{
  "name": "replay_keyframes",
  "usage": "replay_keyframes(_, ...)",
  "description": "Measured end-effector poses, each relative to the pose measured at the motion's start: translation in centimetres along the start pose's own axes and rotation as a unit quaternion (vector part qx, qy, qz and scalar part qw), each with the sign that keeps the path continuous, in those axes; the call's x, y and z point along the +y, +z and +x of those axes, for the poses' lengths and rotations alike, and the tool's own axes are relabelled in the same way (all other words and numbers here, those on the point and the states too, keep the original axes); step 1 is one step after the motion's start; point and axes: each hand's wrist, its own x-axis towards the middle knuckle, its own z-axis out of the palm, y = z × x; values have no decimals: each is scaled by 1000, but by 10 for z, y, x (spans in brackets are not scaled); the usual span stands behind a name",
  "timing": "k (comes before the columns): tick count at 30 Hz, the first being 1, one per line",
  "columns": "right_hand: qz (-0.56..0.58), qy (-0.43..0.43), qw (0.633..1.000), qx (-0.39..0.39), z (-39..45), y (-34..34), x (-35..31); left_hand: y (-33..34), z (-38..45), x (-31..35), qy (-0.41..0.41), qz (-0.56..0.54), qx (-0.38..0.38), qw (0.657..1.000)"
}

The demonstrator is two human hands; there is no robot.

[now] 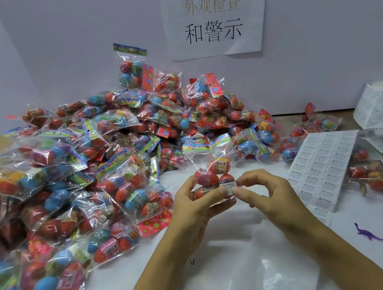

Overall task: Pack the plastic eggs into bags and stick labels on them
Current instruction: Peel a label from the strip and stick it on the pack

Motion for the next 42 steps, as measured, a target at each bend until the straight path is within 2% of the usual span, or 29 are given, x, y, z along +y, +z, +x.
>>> replay_keyframes(13,4,-3,1000,14,3,-3,3,1,0,2,-12,1,-2,1000)
replay_keyframes(21,28,12,998,54,4,-1,3,2,0,-4,-9,10,-20,1000)
replay_keyframes(26,-21,-19,999,45,2,0,2,2,-1,-4,-1,19,-29,999)
replay_keyframes(32,18,12,999,50,4,-2,3,4,-2,-2,-28,21,-35,999)
replay_keyframes(37,82,25,996,15,2,3,-3,6,-2,-4,-52,93,-16,994)
replay_keyframes(42,104,13,993,46,4,1,-2,8,-2,-8,-41,126,-7,991)
